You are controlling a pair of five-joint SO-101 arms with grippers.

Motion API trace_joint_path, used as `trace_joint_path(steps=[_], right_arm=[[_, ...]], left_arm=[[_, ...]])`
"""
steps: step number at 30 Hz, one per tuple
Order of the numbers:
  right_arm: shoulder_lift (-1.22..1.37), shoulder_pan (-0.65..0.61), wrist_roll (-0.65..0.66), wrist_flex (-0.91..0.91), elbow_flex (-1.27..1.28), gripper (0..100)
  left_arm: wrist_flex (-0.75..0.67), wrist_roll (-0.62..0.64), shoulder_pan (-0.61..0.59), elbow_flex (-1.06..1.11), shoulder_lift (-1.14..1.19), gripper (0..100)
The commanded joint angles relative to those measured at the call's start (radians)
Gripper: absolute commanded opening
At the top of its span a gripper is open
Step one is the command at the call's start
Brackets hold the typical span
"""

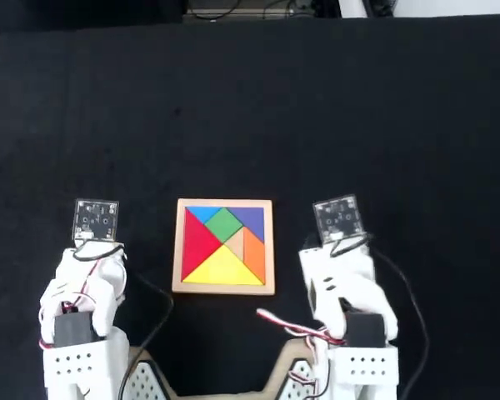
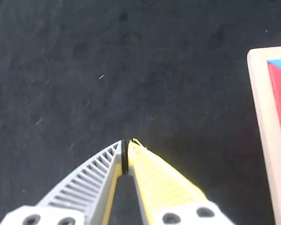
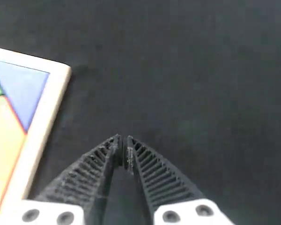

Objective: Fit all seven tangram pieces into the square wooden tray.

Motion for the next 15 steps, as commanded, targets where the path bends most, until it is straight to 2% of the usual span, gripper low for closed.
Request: trace_joint_path(steps=[1, 4, 7, 9, 12, 15], right_arm=[[-0.012, 0.137, -0.002, -0.048, -0.002, 1.1], [-0.012, 0.226, -0.002, -0.028, -0.002, 1.1], [-0.012, 0.203, -0.002, 0.084, -0.025, 1.1], [-0.012, 0.143, -0.031, 0.184, -0.073, 1.1], [-0.012, -0.006, -0.186, 0.296, -0.125, 1.1], [-0.012, -0.106, -0.311, 0.279, -0.081, 1.1]], left_arm=[[0.009, 0.038, -0.045, 0.008, -0.002, 3], [0.015, 0.12, -0.097, 0.008, -0.002, 3], [0.083, 0.201, -0.079, 0.01, -0.002, 3], [0.16, 0.245, -0.015, 0.01, -0.002, 3], [0.232, 0.288, 0.096, 0.001, -0.002, 3], [0.23, 0.29, 0.093, -0.002, 0.0, 3]])
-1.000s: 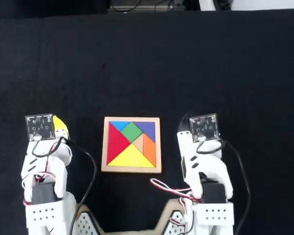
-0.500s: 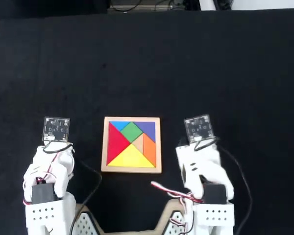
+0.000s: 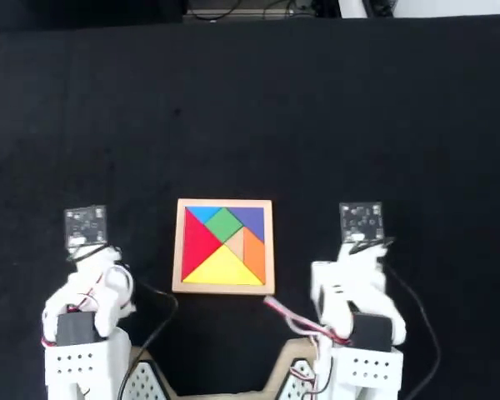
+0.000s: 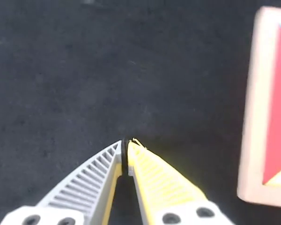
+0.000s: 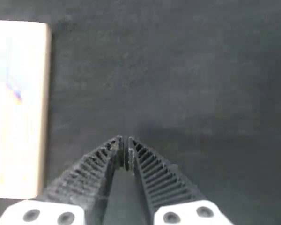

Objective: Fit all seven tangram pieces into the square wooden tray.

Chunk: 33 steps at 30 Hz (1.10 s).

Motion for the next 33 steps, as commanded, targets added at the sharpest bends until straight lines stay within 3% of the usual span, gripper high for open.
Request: trace_joint_path(steps=[1, 33], right_arm=[[-0.008, -0.091, -0.118, 0.005, -0.002, 1.1], [-0.045, -0.075, -0.12, -0.005, 0.054, 1.1]], left_arm=[[0.012, 0.014, 0.016, -0.002, 0.0, 3], [0.009, 0.018, 0.021, 0.004, 0.0, 3]])
